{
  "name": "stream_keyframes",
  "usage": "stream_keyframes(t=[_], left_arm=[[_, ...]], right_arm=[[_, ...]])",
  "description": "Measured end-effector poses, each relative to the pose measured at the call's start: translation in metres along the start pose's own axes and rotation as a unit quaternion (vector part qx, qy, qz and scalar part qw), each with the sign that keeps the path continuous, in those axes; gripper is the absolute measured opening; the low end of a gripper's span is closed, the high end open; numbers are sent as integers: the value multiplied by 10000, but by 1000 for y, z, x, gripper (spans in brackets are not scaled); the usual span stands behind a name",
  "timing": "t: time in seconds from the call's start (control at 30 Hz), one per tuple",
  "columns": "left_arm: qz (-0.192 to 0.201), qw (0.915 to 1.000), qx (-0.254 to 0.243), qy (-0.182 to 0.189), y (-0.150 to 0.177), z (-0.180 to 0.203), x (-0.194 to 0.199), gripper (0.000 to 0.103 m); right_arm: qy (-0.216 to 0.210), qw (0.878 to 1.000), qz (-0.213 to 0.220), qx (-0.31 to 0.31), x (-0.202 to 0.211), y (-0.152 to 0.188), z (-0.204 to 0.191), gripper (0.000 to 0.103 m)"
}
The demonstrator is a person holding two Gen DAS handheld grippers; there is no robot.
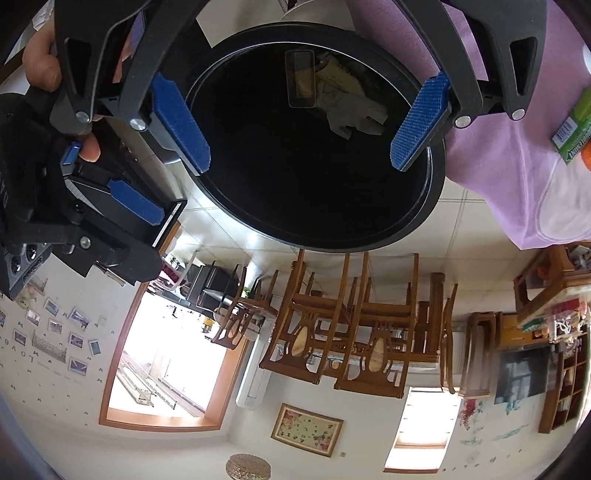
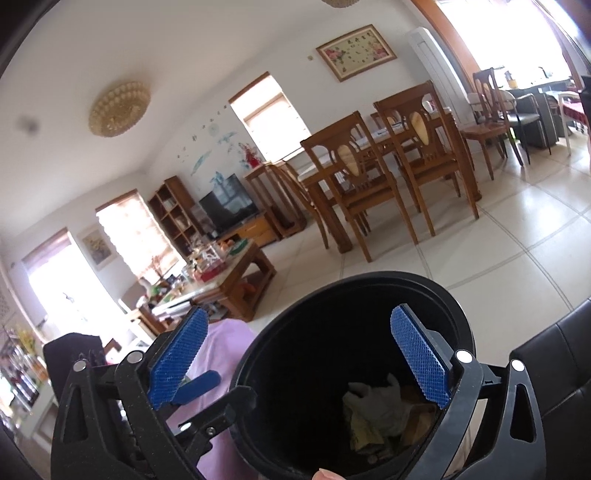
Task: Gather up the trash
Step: 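Carry both items over the black bin and open both grippers to drop them, then grasp the small red milk box with the left gripper while the right grasps the blue wrapper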
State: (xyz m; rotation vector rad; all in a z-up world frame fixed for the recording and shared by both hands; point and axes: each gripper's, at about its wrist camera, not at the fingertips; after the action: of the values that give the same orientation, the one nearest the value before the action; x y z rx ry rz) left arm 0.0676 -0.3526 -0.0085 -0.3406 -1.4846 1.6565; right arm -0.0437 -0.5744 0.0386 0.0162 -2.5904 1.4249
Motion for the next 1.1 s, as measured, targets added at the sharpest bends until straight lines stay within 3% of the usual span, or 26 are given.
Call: stream_keyframes(t=[0.33, 0.47, 0.6, 0.7, 0.83, 0.97, 1.1], left_arm=[[182, 9996, -214, -34, -5, 4, 14, 98], [356, 9992, -201, 9, -15, 1, 36, 98], [389, 9987, -232, -219, -27, -18, 66, 98], [387, 9980, -215, -462, -32, -50, 97, 98], [464, 9925, -279, -1098, -36, -111, 140, 98], [476, 9795, -247, -1941, -38, -191, 180, 98], [380, 9675, -287, -2482, -37, -265, 208, 98]], right_arm=[[-3, 9998, -169, -132, 12, -12, -19, 98], [41, 9996, -216, -148, 22, -15, -33, 98], [31, 9996, -268, -72, 31, -9, -53, 98], [-47, 9992, -406, 18, 26, 3, -74, 98], [-320, 9966, -723, 230, 4, 24, -116, 98], [-730, 9898, -1069, 597, -25, 51, -170, 98], [-1070, 9753, -1532, 1179, -64, 87, -233, 98]])
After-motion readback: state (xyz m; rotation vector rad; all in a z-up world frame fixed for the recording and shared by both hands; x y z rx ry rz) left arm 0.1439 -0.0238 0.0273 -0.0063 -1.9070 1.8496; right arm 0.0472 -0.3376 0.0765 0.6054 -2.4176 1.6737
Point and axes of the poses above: each gripper's, at about its wrist camera, not at the fingertips, and x roughly against the way its jaws point, z to its right, y to its underside, and after that the axes turned 13 degrees about z, right-handed
